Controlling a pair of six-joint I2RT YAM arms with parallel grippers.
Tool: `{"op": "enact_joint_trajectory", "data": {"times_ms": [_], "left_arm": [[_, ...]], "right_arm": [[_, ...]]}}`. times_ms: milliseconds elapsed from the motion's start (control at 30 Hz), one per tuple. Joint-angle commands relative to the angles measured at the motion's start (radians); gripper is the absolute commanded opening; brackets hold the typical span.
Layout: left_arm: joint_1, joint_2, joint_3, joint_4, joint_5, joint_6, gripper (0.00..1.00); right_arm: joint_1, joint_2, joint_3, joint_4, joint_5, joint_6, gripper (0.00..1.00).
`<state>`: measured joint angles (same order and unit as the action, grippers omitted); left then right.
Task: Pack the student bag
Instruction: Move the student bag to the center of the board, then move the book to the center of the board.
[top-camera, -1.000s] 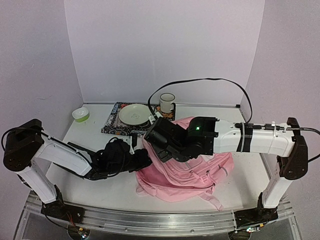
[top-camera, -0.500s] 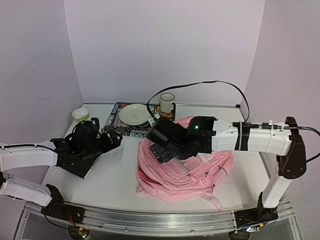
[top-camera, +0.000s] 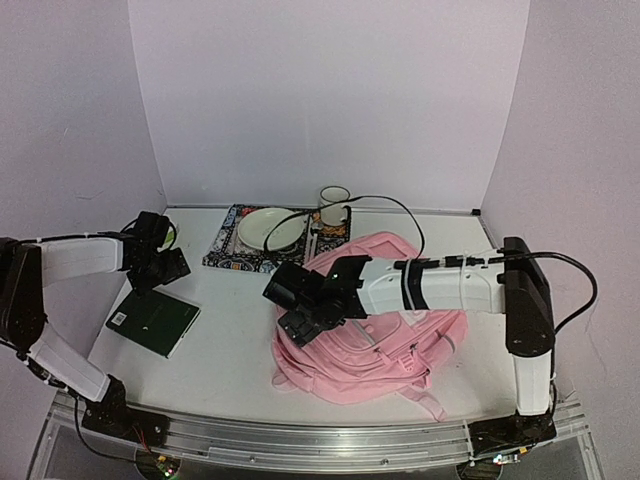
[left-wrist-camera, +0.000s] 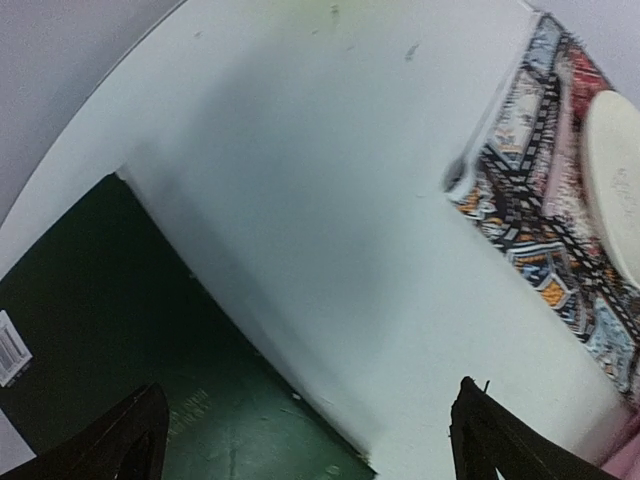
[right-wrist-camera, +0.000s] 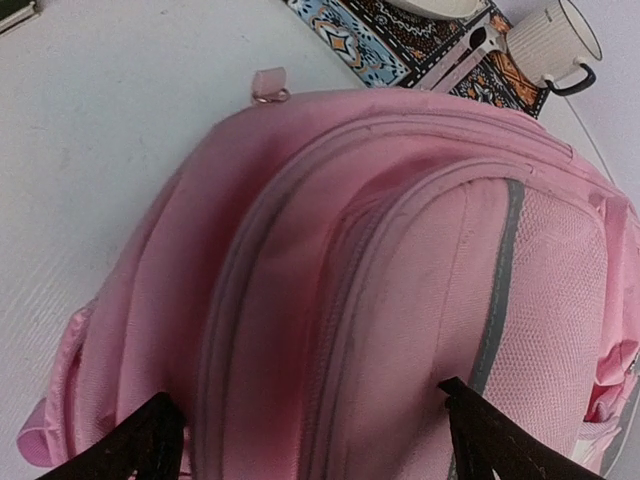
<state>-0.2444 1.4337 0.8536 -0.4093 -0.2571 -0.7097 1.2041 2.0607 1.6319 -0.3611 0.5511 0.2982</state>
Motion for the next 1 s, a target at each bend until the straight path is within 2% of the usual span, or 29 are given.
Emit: {"op": "enact_joint_trajectory", "data": {"times_ms": [0, 200, 367, 467, 767, 967], "left_arm": [[0.079, 0.109, 0.065, -0.062, 0.008, 0.054, 1.00], [0.089, 0.283, 0.092, -0.060, 0.095, 0.081, 0.99], [0.069, 0.368, 0.078, -0.047, 0.248, 0.123, 0.97], [-0.006, 0.384, 0.046, -0.027, 0.331, 0.131, 0.96], [-0.385, 0.362, -0.026, 0.006, 0.431, 0.028, 0.92], [-0.429, 0.188, -0.008, -0.002, 0.431, -0.011, 0.91]], "right_arm": [[-0.050, -0.016, -0.056, -0.028, 0.031, 0.030, 0.92], [-0.082, -0.071, -0.163, -0.023, 0.073, 0.072, 0.93], [-0.126, -0.141, -0.263, -0.021, 0.103, 0.121, 0.94], [-0.152, -0.183, -0.324, -0.021, 0.118, 0.143, 0.94], [-0.167, -0.311, -0.407, -0.021, 0.137, 0.151, 0.94], [-0.165, -0.382, -0.380, -0.020, 0.069, 0.121, 0.94]]}}
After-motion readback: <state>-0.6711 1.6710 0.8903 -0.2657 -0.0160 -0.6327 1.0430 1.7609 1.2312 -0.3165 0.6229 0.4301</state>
